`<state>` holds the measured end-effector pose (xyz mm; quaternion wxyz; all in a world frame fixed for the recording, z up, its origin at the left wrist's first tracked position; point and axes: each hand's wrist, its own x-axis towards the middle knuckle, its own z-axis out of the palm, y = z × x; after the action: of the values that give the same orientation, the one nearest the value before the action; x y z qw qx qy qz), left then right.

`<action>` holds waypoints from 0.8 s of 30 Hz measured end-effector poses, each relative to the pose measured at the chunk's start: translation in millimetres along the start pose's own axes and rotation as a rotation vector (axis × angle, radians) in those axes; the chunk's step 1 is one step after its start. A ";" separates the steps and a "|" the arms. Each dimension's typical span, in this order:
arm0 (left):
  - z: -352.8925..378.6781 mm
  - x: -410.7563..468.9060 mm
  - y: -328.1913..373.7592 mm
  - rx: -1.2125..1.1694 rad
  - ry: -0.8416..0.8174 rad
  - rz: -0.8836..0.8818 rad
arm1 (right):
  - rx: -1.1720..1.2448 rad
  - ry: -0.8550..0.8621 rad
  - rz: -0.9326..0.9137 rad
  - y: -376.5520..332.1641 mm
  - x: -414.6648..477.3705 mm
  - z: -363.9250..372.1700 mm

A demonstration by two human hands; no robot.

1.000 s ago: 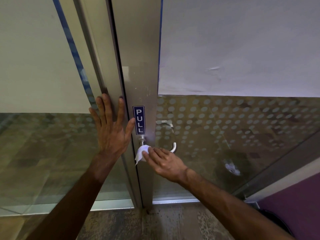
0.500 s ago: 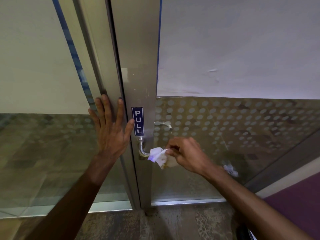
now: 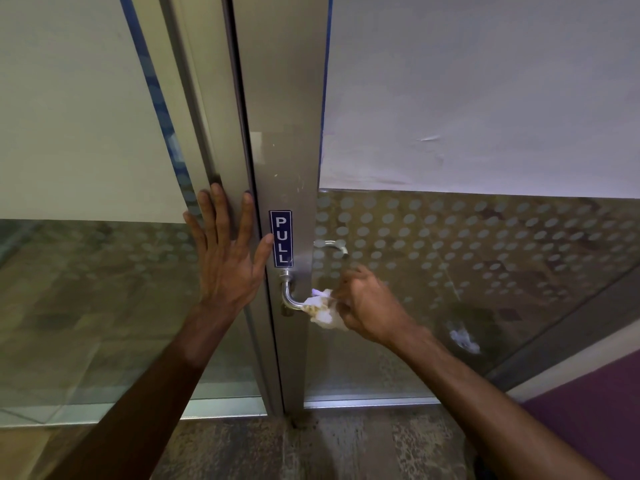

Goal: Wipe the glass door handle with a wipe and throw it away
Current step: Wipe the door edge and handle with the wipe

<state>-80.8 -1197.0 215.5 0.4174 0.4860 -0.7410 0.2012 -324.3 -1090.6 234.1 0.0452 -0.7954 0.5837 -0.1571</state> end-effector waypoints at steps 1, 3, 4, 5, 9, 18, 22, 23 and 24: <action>-0.3 0.1 0.2 -0.001 0.000 0.000 | -0.092 -0.006 -0.098 2.3 -2.6 3.4; -0.4 0.5 1.1 0.000 0.003 -0.005 | -0.168 -0.033 -0.192 3.9 -5.2 9.6; -0.7 0.8 1.7 -0.001 0.002 -0.009 | -0.206 -0.036 -0.228 3.3 -6.1 13.5; -1.1 0.8 2.1 -0.001 -0.002 -0.011 | -0.263 -0.031 -0.266 1.3 -6.5 18.4; -2.3 0.4 3.3 0.005 -0.013 -0.015 | -0.410 0.062 -0.369 -10.5 -5.8 33.4; -4.3 0.0 3.8 0.016 -0.017 -0.014 | -0.440 0.175 -0.239 -59.7 29.4 53.5; -5.6 -0.1 4.0 0.014 -0.017 -0.013 | -0.408 0.304 -0.168 -67.0 27.6 66.4; -6.1 -0.3 4.3 0.014 -0.016 -0.011 | -0.402 0.347 -0.195 -65.3 25.1 68.6; -6.7 -0.5 4.8 0.014 -0.015 -0.010 | -0.413 0.380 -0.238 -61.7 22.2 70.1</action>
<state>-82.2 -1189.9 219.4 0.4094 0.4943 -0.7401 0.2007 -240.8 -1100.0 187.8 -0.2464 -0.8069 0.5039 -0.1853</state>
